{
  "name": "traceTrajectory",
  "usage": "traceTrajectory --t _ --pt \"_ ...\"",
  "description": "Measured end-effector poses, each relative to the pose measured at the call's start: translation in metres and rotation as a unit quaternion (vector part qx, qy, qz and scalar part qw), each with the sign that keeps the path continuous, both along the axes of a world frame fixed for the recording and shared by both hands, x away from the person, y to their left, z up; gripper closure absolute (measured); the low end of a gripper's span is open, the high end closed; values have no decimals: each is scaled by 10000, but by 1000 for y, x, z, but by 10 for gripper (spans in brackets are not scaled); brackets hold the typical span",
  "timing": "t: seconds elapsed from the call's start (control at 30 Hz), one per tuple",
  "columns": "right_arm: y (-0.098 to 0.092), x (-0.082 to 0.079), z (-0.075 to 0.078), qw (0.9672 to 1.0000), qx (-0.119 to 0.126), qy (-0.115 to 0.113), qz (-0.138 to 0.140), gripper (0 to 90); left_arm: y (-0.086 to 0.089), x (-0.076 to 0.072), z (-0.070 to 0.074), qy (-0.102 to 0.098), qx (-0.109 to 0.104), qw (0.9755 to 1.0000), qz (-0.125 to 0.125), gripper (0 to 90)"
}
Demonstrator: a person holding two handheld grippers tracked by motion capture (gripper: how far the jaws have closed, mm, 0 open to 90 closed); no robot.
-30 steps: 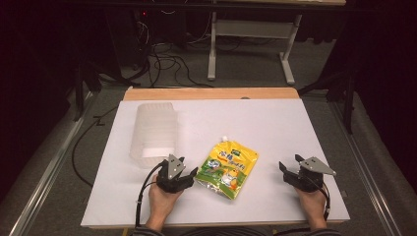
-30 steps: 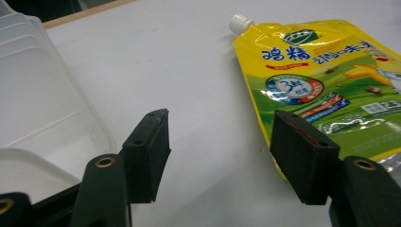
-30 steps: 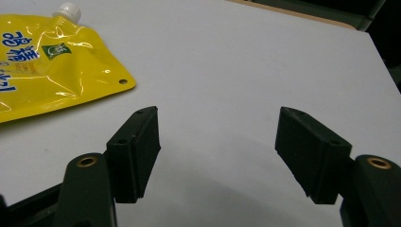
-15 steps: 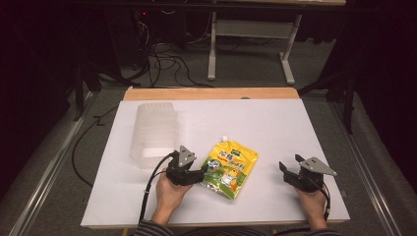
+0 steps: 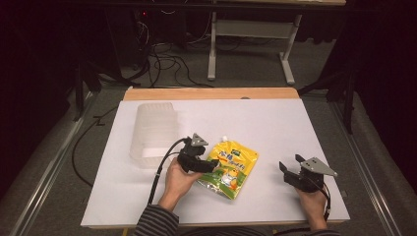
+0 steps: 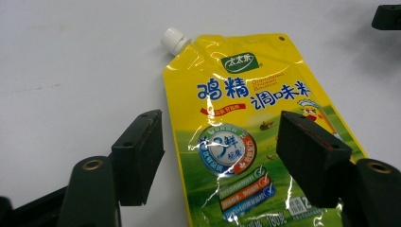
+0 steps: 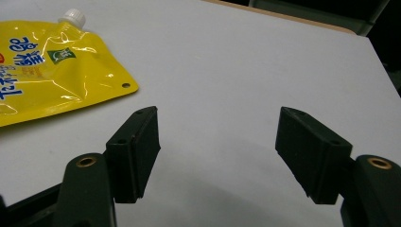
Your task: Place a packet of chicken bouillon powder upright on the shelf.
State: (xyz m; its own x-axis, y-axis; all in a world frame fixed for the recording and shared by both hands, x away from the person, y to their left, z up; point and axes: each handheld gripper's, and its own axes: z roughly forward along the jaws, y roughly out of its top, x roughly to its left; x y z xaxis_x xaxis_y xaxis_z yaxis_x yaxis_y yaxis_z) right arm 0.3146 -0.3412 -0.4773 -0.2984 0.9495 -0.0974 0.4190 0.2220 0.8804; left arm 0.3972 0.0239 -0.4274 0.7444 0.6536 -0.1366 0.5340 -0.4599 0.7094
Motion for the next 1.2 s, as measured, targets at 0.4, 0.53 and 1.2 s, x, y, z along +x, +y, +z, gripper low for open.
traceTrajectory --t 0.4,0.53,1.2 --pt "0 0 0 10000 -32 -1 38 319 -17 27 -4 470 249 9986 -11 281" --pt "1 0 0 10000 -33 -4 39 319 -21 35 -9 637 278 9976 11 271" --pt "1 -1 0 10000 -53 -12 32 320 -34 48 -30 1416 329 9894 -48 267"
